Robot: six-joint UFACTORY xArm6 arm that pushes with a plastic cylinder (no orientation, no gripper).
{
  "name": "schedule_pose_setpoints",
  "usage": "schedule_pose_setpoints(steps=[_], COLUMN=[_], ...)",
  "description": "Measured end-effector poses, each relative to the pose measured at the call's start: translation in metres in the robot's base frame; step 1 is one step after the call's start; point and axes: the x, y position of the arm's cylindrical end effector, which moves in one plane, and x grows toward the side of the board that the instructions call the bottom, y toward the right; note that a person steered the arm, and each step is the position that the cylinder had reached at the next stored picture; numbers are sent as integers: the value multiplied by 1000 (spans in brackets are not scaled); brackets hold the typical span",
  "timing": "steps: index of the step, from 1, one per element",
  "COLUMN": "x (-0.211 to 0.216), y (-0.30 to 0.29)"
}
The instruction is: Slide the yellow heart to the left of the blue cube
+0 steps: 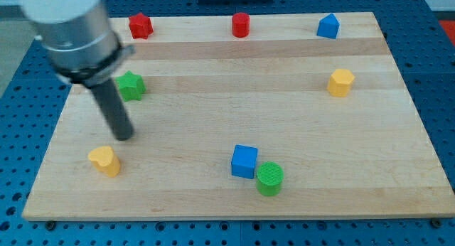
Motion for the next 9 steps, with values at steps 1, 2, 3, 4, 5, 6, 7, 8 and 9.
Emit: schedule_pose_setpoints(steps=[1,2,3,4,5,6,7,8,9], x=[11,32,36,40,55,68,68,68,74], y=[-50,-61,-59,-39,-15,3,26,50,72])
